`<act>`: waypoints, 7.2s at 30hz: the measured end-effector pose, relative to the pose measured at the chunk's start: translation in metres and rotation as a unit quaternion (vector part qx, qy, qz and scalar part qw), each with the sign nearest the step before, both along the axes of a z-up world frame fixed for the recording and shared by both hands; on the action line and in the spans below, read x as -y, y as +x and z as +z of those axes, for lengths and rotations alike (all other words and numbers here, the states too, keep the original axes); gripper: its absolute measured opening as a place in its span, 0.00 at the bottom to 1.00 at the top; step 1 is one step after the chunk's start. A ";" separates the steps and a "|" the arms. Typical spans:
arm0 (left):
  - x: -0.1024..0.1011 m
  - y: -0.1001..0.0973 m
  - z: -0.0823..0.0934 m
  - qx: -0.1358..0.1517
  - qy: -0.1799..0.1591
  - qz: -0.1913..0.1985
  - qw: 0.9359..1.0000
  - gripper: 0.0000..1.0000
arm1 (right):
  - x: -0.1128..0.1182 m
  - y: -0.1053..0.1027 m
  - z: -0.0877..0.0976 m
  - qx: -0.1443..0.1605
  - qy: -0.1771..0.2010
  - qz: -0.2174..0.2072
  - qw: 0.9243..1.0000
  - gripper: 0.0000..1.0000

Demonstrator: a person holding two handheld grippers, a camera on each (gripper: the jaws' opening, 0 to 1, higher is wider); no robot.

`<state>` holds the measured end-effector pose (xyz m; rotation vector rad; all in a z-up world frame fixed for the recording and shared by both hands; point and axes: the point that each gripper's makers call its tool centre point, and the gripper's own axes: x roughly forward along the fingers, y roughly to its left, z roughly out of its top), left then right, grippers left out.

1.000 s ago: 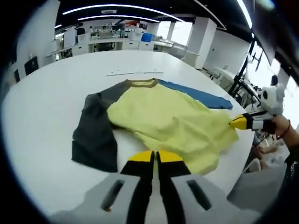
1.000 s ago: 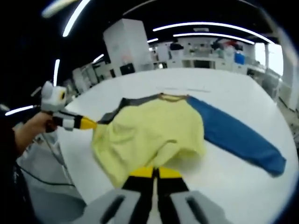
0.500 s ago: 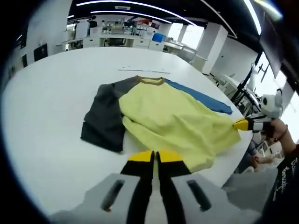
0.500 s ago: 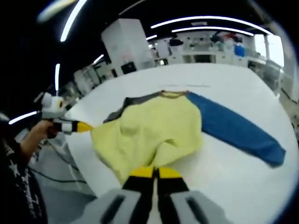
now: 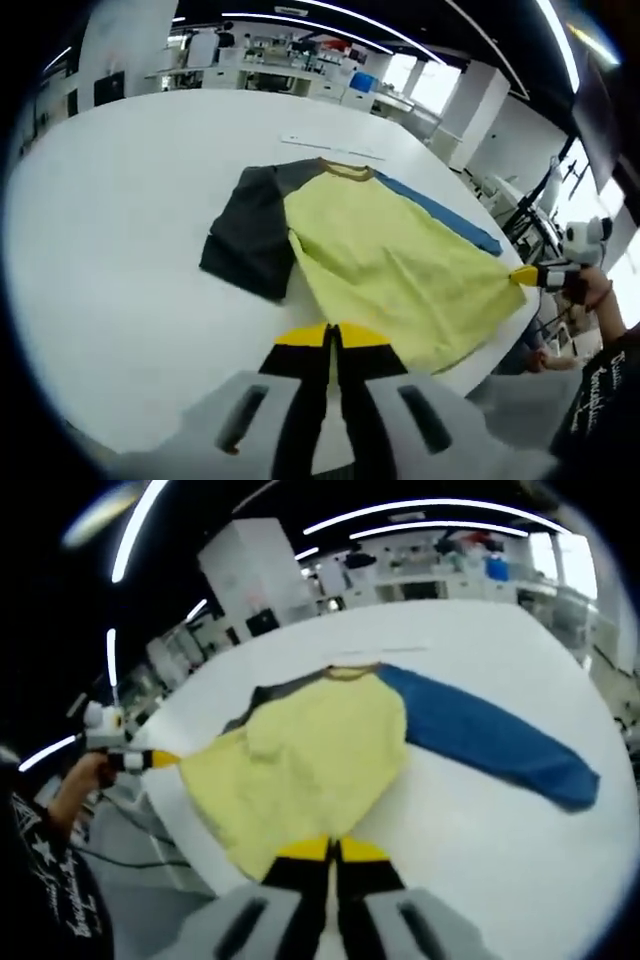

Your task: Fold the garment on the visible template until the final outline fits inside the template.

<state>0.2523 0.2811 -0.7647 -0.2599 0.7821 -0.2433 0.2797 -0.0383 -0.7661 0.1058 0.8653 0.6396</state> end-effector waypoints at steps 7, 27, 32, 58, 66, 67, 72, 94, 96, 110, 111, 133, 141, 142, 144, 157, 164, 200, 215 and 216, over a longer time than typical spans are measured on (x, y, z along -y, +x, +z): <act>-0.004 -0.012 -0.012 -0.024 -0.016 0.015 0.999 0.00 | 0.004 -0.004 -0.008 -0.014 0.001 -0.009 1.000 0.00; -0.014 -0.019 -0.046 -0.026 0.045 -0.047 0.998 0.01 | 0.031 0.001 -0.070 -0.020 -0.065 -0.045 0.997 0.00; -0.012 -0.021 -0.045 -0.012 0.053 -0.075 0.996 0.23 | 0.042 0.005 -0.067 -0.007 -0.072 -0.077 0.994 0.00; 0.004 -0.034 -0.075 -0.056 0.030 -0.140 0.988 0.00 | 0.033 -0.042 -0.080 -0.080 -0.094 -0.061 0.990 0.07; 0.002 -0.042 -0.071 -0.072 0.027 -0.129 0.989 0.00 | 0.034 -0.044 -0.080 -0.083 -0.088 -0.065 0.991 0.00; 0.000 -0.045 -0.069 -0.079 0.028 -0.125 0.989 0.00 | 0.035 -0.044 -0.077 -0.081 -0.087 -0.064 0.991 0.00; 0.000 -0.054 -0.063 -0.101 0.008 -0.113 0.988 0.00 | 0.039 -0.043 -0.070 -0.078 -0.087 -0.061 0.991 0.00; 0.001 -0.078 -0.074 -0.156 0.038 -0.081 0.984 0.00 | 0.041 -0.054 -0.079 -0.099 -0.103 -0.052 0.988 0.00; 0.001 -0.079 -0.073 -0.151 0.045 -0.082 0.984 0.00 | 0.041 -0.053 -0.079 -0.096 -0.099 -0.054 0.989 0.00; -0.005 -0.063 -0.056 -0.066 0.086 -0.096 0.989 0.38 | 0.040 -0.042 -0.065 -0.055 -0.084 -0.053 0.994 0.46; -0.005 -0.060 -0.053 -0.056 0.086 -0.095 0.990 0.41 | 0.040 -0.040 -0.062 -0.048 -0.080 -0.054 0.994 0.48; 0.003 -0.033 -0.016 0.066 0.101 -0.101 0.987 0.99 | 0.078 0.003 -0.036 0.029 -0.046 -0.116 0.992 0.95; 0.003 -0.030 -0.011 0.079 0.102 -0.101 0.986 0.99 | 0.126 0.037 -0.030 0.064 -0.047 -0.174 0.982 0.94; 0.004 -0.029 -0.010 0.082 0.102 -0.101 0.986 0.99 | 0.133 0.041 -0.030 0.066 -0.048 -0.184 0.979 0.93; 0.003 -0.028 -0.009 0.084 0.103 -0.100 0.986 0.99 | 0.146 0.051 -0.029 0.075 -0.046 -0.196 0.977 0.91; 0.002 -0.023 -0.003 0.101 0.113 -0.103 0.983 0.99 | 0.216 0.098 -0.037 0.101 -0.046 -0.275 0.955 0.67; -0.001 -0.023 -0.001 0.107 0.118 -0.099 0.982 0.99 | 0.248 0.116 -0.052 0.087 -0.068 -0.308 0.945 0.45; -0.009 -0.027 0.004 0.101 0.141 -0.104 0.979 0.99 | 0.270 0.135 -0.067 0.038 -0.068 -0.347 0.935 0.00; -0.006 -0.028 0.010 0.111 0.118 -0.099 0.982 0.99 | 0.253 0.147 -0.042 0.047 -0.068 -0.327 0.941 0.00; -0.006 -0.028 0.010 0.110 0.116 -0.099 0.982 0.99 | 0.249 0.148 -0.040 0.049 -0.068 -0.322 0.943 0.00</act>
